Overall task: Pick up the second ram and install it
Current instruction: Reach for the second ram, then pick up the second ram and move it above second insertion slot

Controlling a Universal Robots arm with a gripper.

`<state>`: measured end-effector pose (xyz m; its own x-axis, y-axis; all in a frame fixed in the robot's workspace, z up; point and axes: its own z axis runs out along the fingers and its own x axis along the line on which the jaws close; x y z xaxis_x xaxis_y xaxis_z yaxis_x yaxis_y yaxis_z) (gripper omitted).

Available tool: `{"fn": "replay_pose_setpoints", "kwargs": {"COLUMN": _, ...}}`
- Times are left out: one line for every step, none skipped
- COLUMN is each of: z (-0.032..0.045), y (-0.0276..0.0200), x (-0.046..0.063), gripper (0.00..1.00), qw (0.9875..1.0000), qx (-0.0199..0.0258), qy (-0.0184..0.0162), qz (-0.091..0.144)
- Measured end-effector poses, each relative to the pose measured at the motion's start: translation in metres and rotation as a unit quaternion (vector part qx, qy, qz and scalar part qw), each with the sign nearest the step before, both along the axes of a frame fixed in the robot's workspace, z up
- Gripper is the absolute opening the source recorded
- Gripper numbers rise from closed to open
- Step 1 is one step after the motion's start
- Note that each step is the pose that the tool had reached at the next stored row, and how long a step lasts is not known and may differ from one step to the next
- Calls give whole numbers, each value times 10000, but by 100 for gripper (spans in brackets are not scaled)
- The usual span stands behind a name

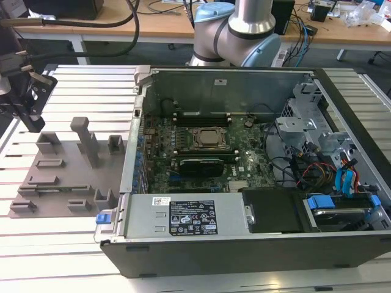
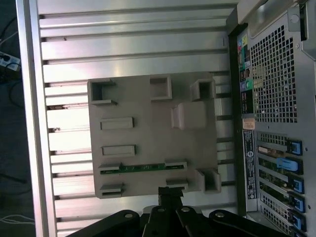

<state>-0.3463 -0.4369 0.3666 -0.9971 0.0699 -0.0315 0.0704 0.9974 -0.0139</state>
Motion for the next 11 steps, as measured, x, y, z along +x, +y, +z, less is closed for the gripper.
{"fn": "replay_pose_setpoints", "kwargs": {"z": 0, "y": 0, "x": -1, "gripper": 10, "qw": 10000, "qx": 0, "qy": 0, "qz": 0}}
{"fn": "replay_pose_setpoints", "kwargs": {"z": 1, "y": 0, "x": -1, "gripper": 10, "qw": 10000, "qx": 0, "qy": 1, "qz": 0}}
{"fn": "replay_pose_setpoints", "kwargs": {"z": 0, "y": 0, "x": -1, "gripper": 10, "qw": 10000, "qx": 0, "qy": 0, "qz": 0}}
{"fn": "replay_pose_setpoints", "kwargs": {"z": 1, "y": 0, "x": -2, "gripper": 10, "qw": 10000, "qx": 0, "qy": 1, "qz": 0}}
{"fn": "replay_pose_setpoints", "kwargs": {"z": 0, "y": 0, "x": -3, "gripper": 10, "qw": 10000, "qx": 0, "qy": 0, "qz": 0}}
{"fn": "replay_pose_setpoints", "kwargs": {"z": 0, "y": 0, "x": -3, "gripper": 10, "qw": 10000, "qx": 0, "qy": 0, "qz": 0}}
{"fn": "replay_pose_setpoints", "kwargs": {"z": 0, "y": 0, "x": -3, "gripper": 10, "qw": 10000, "qx": 0, "qy": 1, "qz": 0}}
{"fn": "replay_pose_setpoints", "kwargs": {"z": 0, "y": 0, "x": -4, "gripper": 10, "qw": 10000, "qx": 0, "qy": 0, "qz": 18}}
{"fn": "replay_pose_setpoints", "kwargs": {"z": 0, "y": 0, "x": -4, "gripper": 10, "qw": 9999, "qx": 0, "qy": 0, "qz": 102}}
{"fn": "replay_pose_setpoints", "kwargs": {"z": 1, "y": 0, "x": -4, "gripper": 10, "qw": 9999, "qx": 0, "qy": 1, "qz": 167}}
{"fn": "replay_pose_setpoints", "kwargs": {"z": 0, "y": 0, "x": -4, "gripper": 10, "qw": 9998, "qx": 0, "qy": 1, "qz": 220}}
